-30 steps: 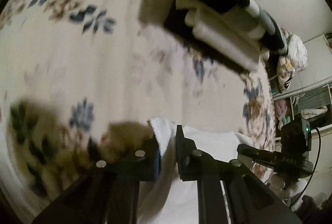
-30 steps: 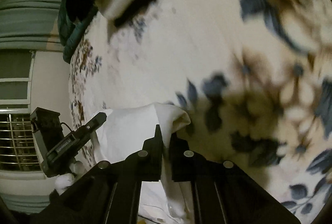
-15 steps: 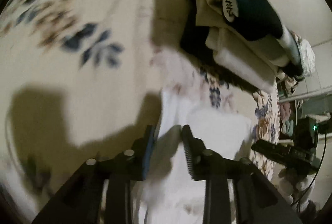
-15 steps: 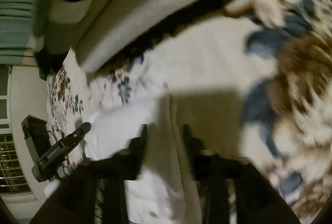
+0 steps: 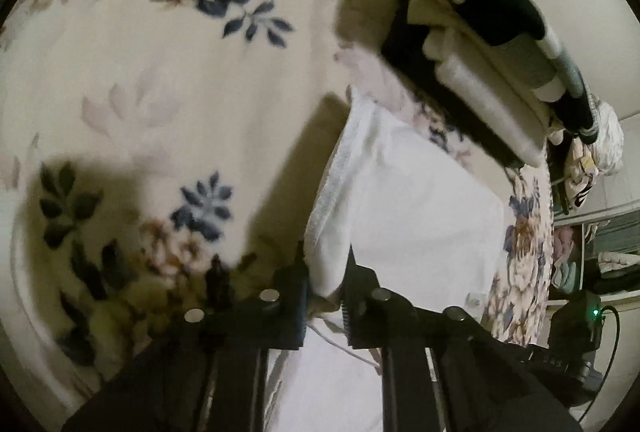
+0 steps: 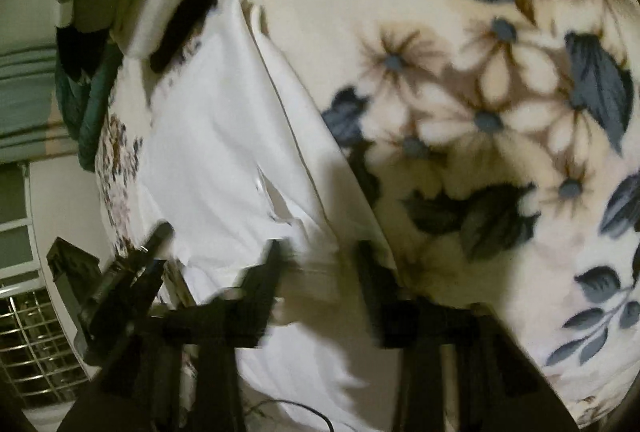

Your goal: Fold small clothes

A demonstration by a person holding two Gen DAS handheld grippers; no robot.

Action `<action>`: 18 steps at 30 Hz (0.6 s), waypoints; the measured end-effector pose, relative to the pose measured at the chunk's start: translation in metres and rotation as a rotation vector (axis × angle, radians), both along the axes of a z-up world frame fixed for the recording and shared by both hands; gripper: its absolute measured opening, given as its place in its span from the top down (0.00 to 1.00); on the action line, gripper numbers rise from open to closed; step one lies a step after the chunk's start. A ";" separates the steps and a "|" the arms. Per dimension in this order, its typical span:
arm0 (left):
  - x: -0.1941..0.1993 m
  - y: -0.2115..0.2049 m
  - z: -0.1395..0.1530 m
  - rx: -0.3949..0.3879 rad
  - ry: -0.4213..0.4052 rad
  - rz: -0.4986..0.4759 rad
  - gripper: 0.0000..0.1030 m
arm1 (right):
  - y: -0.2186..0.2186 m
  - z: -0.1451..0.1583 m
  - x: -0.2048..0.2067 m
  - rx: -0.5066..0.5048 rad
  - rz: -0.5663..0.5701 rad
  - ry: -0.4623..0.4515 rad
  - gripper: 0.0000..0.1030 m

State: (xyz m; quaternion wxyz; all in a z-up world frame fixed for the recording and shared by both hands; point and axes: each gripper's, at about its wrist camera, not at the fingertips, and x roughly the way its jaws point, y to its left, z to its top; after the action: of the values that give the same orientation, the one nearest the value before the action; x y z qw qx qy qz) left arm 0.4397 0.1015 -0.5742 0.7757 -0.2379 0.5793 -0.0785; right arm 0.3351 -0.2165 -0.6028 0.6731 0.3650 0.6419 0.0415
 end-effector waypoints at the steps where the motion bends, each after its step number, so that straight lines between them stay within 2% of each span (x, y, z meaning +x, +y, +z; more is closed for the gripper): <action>1: -0.002 -0.002 0.001 0.003 -0.004 -0.002 0.91 | -0.001 0.003 0.000 -0.003 0.000 -0.011 0.89; 4: -0.007 -0.001 -0.001 -0.004 0.009 -0.006 0.91 | 0.003 0.016 0.002 -0.064 0.024 -0.037 0.92; 6: -0.008 -0.001 -0.005 -0.009 0.028 -0.015 0.90 | 0.003 0.018 0.002 -0.101 0.044 -0.023 0.92; 9: -0.009 -0.004 -0.007 0.006 0.045 -0.039 0.86 | 0.003 0.015 0.004 -0.114 0.062 -0.005 0.92; 10: -0.009 -0.005 -0.005 0.023 0.054 -0.045 0.79 | 0.003 0.014 0.005 -0.111 0.067 -0.001 0.92; 11: -0.010 -0.005 -0.002 0.039 0.054 -0.048 0.77 | 0.003 0.012 0.006 -0.102 0.072 0.009 0.90; 13: -0.016 -0.005 0.006 0.056 0.042 -0.056 0.71 | 0.003 0.013 0.006 -0.087 0.079 0.015 0.84; 14: -0.021 -0.005 0.012 0.068 0.029 -0.064 0.68 | 0.004 0.015 0.006 -0.086 0.088 0.014 0.77; 15: -0.025 -0.005 0.016 0.074 0.018 -0.069 0.63 | 0.005 0.018 0.004 -0.088 0.099 0.015 0.64; 16: -0.034 -0.005 0.024 0.084 0.006 -0.080 0.55 | 0.005 0.020 0.001 -0.085 0.108 0.013 0.58; 17: -0.039 -0.004 0.027 0.084 0.003 -0.085 0.52 | 0.007 0.023 -0.004 -0.080 0.119 0.011 0.50; 18: -0.047 -0.004 0.030 0.083 0.002 -0.091 0.49 | 0.007 0.025 -0.011 -0.076 0.132 0.014 0.49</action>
State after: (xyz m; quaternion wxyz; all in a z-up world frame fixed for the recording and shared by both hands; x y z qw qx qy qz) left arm 0.3923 0.0979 -0.5439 0.7797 -0.1793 0.5932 -0.0894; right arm 0.3241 -0.2093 -0.5773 0.6777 0.2962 0.6704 0.0589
